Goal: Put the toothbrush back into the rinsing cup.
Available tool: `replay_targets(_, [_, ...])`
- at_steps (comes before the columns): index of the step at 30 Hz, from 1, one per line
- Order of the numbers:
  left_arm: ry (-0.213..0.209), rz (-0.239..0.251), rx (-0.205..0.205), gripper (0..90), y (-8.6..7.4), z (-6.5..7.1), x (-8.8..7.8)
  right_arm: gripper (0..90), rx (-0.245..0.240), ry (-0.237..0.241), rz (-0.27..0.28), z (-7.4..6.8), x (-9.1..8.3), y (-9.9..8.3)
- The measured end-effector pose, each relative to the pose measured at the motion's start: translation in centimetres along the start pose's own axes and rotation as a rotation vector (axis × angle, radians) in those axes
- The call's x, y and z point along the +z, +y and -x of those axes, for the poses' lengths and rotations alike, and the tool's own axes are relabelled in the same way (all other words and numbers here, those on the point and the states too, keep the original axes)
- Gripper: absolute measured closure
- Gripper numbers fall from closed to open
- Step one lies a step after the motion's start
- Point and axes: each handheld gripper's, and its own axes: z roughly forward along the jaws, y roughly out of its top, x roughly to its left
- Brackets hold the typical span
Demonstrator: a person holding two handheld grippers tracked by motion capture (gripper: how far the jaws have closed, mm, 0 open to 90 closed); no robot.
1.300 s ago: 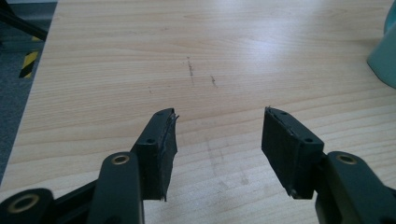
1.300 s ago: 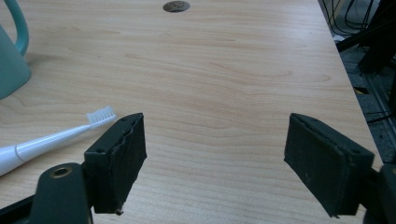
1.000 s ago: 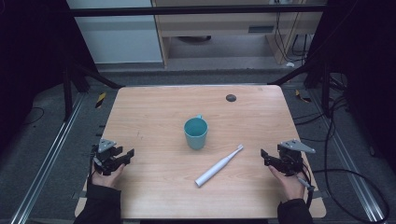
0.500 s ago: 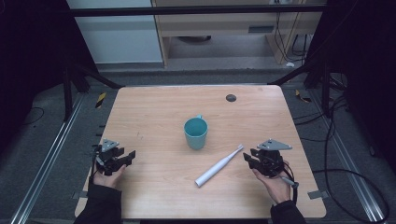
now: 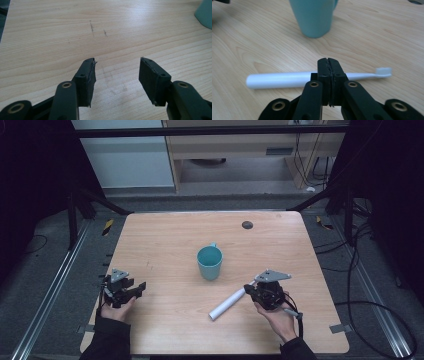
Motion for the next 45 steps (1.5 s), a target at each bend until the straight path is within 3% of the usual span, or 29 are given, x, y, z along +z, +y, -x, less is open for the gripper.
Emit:
replay_targets(3, [-0.003, -0.002, 0.001, 46.5, 0.0, 0.1, 0.1, 90.0, -0.012, 0.013, 0.014, -0.8, 0.5, 0.3])
replay_targets(25, [-0.028, -0.008, 0.024, 46.5, 0.0, 0.3, 0.2, 90.0, -0.074, 0.126, -0.082, -5.1, 5.6, 0.6])
replay_targets(45, [-0.023, -0.012, 0.028, 46.5, 0.0, 0.3, 0.3, 90.0, -0.088, 0.15, -0.148, -6.1, 7.3, -0.2])
